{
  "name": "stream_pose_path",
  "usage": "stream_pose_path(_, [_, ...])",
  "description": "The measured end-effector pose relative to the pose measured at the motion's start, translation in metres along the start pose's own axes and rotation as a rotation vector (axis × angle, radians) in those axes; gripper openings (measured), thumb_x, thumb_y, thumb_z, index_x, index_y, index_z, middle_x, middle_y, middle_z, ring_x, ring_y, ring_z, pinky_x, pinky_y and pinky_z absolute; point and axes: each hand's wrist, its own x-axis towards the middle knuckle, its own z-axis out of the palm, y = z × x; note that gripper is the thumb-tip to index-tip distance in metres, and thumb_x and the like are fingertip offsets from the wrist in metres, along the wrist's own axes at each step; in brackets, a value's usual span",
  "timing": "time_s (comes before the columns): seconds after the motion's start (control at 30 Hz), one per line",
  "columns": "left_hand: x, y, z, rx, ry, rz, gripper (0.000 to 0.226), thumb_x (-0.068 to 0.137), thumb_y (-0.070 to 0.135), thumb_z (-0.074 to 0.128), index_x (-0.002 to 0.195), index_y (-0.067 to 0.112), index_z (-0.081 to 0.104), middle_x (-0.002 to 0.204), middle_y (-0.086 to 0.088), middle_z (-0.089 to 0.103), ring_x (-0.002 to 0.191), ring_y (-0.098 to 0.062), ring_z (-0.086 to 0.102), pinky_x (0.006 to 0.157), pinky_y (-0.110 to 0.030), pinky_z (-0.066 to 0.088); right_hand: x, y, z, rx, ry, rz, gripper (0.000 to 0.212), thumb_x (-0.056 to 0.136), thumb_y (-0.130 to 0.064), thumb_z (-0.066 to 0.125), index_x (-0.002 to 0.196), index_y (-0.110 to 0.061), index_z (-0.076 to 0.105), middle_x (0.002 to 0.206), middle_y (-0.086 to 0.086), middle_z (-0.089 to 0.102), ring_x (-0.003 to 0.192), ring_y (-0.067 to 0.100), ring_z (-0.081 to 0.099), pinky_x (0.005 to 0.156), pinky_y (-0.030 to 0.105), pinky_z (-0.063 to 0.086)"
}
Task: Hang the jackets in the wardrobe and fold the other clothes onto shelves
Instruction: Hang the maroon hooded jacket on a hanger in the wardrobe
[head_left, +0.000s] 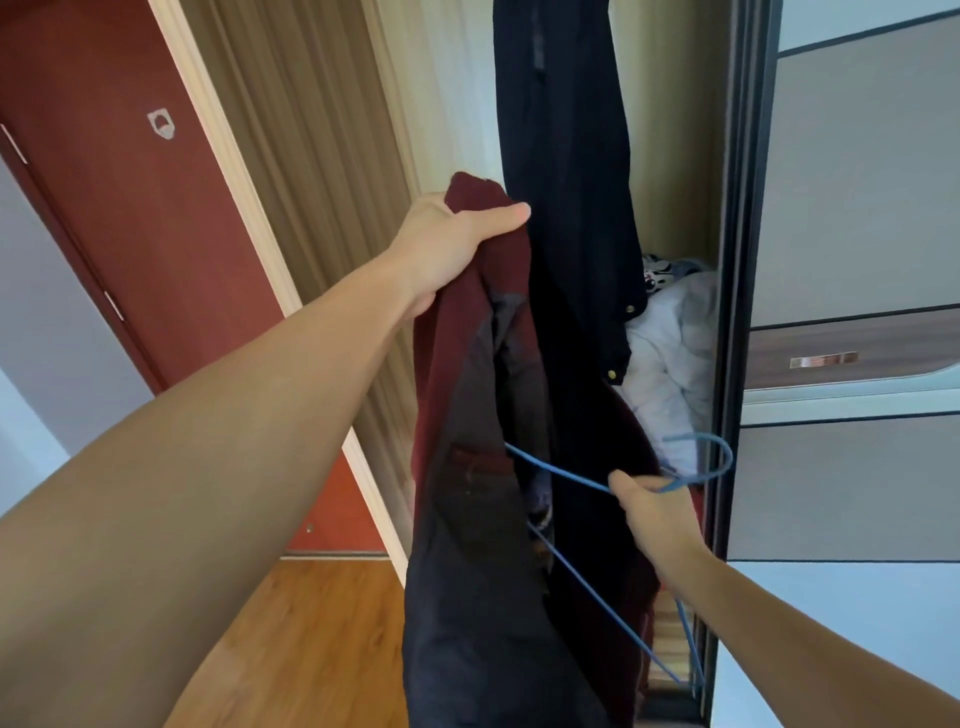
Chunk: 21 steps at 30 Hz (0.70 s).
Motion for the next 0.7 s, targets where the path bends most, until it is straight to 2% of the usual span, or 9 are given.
stream_pose_path(0.2, [-0.006,-0.008,0.023,0.355,-0.129,0.094,0.021,0.076,0.02,0.082,0.093,0.008,0.075,0.091,-0.004,0.076,0.086,-0.015,0.072,0.084,-0.03,0.058,0.01,-0.061,0.018,-0.024,0.007,-0.134,0.054,0.09,-0.019,0.059,0.05,-0.021,0.023,0.037,-0.01,0.017,0.033,0.007,0.015,0.035,0.019,0.016])
stream_pose_path(0.3, [-0.007,-0.014,0.027,0.468,-0.184,0.144,0.023,0.078,0.02,0.081,0.096,0.009,0.075,0.096,-0.003,0.075,0.093,-0.014,0.071,0.087,-0.027,0.054,0.012,-0.073,0.02,0.024,0.007,-0.075,0.044,0.096,-0.031,0.056,0.06,-0.015,0.036,0.038,-0.009,0.022,0.031,0.008,0.019,0.033,0.02,0.019])
stream_pose_path(0.37, [-0.008,-0.016,0.023,0.513,-0.221,0.168,0.019,0.08,0.02,0.079,0.095,0.009,0.075,0.096,-0.002,0.075,0.091,-0.012,0.069,0.084,-0.022,0.052,0.014,-0.077,0.017,0.09,0.024,0.009,0.039,0.096,-0.037,0.054,0.067,-0.015,0.042,0.042,-0.007,0.026,0.031,0.007,0.022,0.032,0.02,0.021])
stream_pose_path(0.5, [-0.007,-0.017,0.007,0.697,-0.24,0.2,0.02,0.082,0.025,0.076,0.095,0.01,0.074,0.093,-0.001,0.074,0.084,-0.009,0.066,0.077,-0.018,0.05,0.018,-0.084,0.01,0.265,0.025,0.064,0.037,0.097,-0.036,0.053,0.067,-0.019,0.04,0.047,-0.005,0.023,0.036,0.01,0.017,0.035,0.021,0.015])
stream_pose_path(0.6, [-0.009,-0.024,-0.011,0.7,-0.259,0.211,0.007,0.083,0.024,0.076,0.087,0.025,0.07,0.087,0.009,0.07,0.079,-0.002,0.063,0.075,-0.017,0.049,0.018,-0.088,0.007,0.277,0.056,-0.042,0.037,0.097,-0.032,0.053,0.066,-0.02,0.038,0.051,-0.002,0.021,0.041,0.011,0.017,0.039,0.023,0.017])
stream_pose_path(0.67, [-0.012,-0.03,-0.022,0.702,-0.273,0.224,0.017,0.085,0.023,0.074,0.085,0.037,0.064,0.087,0.017,0.068,0.084,-0.001,0.064,0.08,-0.015,0.048,0.019,-0.094,0.007,0.29,0.068,-0.1,0.044,0.096,-0.03,0.054,0.06,-0.022,0.031,0.05,-0.003,0.019,0.041,0.012,0.016,0.04,0.024,0.017])
stream_pose_path(0.7, [-0.014,-0.034,-0.027,0.695,-0.272,0.224,0.016,0.086,0.023,0.072,0.089,0.037,0.064,0.09,0.017,0.069,0.087,-0.002,0.065,0.085,-0.017,0.049,0.019,-0.099,0.007,0.285,0.068,-0.127,0.047,0.096,-0.03,0.053,0.058,-0.023,0.027,0.05,-0.003,0.018,0.042,0.013,0.015,0.041,0.024,0.017])
